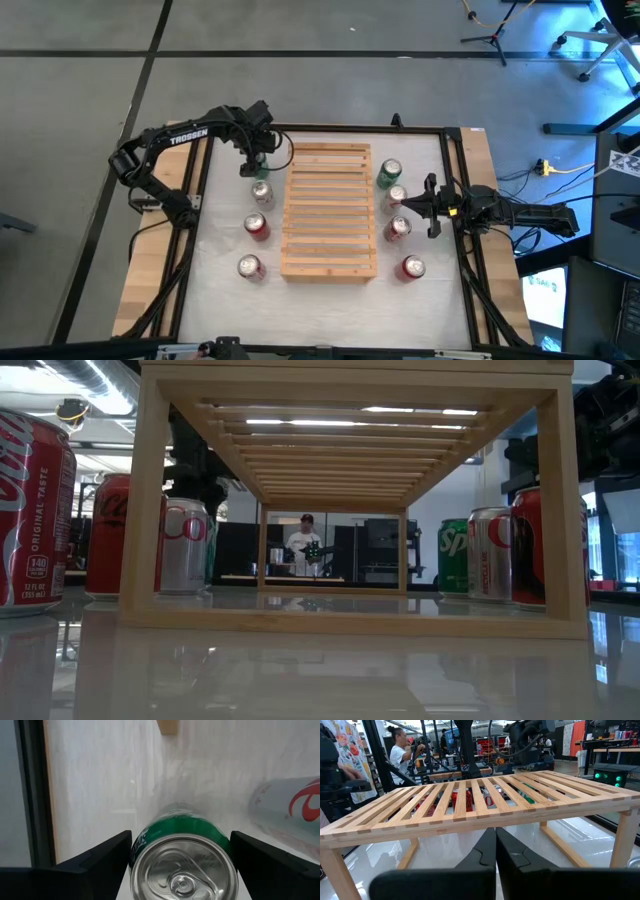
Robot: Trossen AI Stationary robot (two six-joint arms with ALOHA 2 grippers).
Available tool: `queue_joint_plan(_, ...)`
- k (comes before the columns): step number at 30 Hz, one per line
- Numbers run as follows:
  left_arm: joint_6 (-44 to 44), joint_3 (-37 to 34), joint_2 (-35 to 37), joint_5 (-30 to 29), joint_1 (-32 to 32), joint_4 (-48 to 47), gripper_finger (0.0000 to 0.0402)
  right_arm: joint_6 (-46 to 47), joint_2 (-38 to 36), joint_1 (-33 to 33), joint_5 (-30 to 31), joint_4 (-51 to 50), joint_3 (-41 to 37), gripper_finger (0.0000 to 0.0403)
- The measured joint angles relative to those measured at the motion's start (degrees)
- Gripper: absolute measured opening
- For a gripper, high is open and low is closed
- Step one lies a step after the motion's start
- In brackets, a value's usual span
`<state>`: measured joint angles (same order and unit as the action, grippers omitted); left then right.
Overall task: Place canned beverage on shelf
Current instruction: Put the left green soda can on the shelf
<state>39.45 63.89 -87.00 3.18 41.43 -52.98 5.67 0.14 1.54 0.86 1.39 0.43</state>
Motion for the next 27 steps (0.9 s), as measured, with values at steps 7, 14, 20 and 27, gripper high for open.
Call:
queue_joint_plan(7,-1.8,0.0,0.0,-0.3,0.0,0.0,0.0325,0.0,0.0,0.0,0.0,0.0,0.0,0.0)
queue_joint_plan(14,-6.2,0.0,0.0,-2.7,0.0,0.0,0.0325,0.0,0.0,0.0,0.0,0.0,0.0,0.0)
queue_joint_plan(20,-7.8,0.0,0.0,-2.5,0.0,0.0,0.0325,0.0,0.0,0.0,0.0,0.0,0.0,0.0)
queue_joint_plan(27,-7.9,0.9,0.0,-2.2,0.0,-0.3,0.0325,0.0,0.0,0.0,0.0,0.0,0.0,0.0)
